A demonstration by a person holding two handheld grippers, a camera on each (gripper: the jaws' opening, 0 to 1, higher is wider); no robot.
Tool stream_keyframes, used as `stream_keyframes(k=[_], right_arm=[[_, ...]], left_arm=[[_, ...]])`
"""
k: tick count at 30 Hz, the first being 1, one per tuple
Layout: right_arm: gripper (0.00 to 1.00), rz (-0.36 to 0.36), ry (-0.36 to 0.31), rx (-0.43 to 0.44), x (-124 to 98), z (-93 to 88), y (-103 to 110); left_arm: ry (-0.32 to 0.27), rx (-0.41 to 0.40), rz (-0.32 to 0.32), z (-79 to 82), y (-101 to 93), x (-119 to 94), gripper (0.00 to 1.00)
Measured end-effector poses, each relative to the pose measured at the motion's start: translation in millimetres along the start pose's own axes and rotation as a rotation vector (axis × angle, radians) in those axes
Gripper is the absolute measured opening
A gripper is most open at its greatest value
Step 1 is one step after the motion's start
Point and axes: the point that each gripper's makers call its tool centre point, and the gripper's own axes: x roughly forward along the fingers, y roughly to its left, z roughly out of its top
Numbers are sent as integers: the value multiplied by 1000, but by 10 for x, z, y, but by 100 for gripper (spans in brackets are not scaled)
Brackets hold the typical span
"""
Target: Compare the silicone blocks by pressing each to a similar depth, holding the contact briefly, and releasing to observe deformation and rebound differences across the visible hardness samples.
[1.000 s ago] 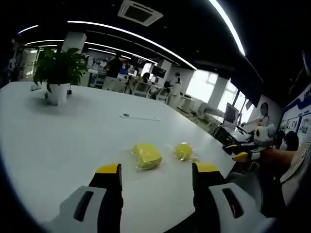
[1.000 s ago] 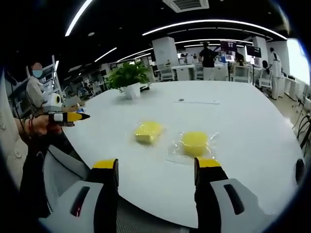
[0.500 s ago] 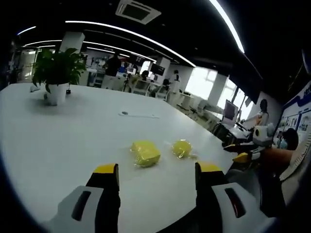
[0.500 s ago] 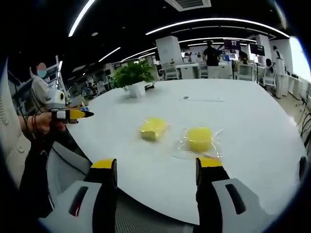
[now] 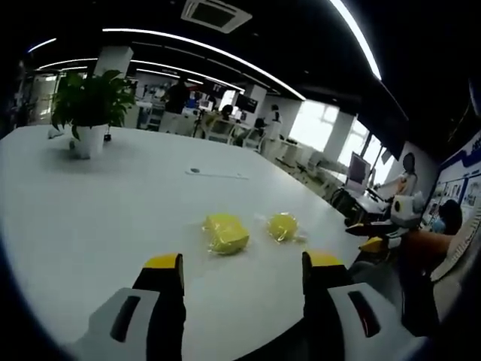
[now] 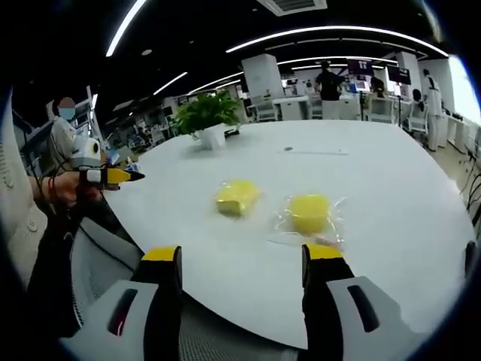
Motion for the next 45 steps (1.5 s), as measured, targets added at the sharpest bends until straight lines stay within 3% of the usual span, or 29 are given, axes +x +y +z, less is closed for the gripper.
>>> stream_keyframes(k=[7,21,33,45], right_arm=[[58,5,-1,0,5,22,-35],[58,18,15,4,38,0,-116],[57,27,41,16,118,-73,-167],[56,62,67,32,202,-129,-172]], left_arm=[[-13,-81,-20,49,-25,111,63],[-15,-145,-67,161,-141,436,63],[11,-280,-145,123,-336,922,65],[-8,-427,-192,235,-395,1371,64]])
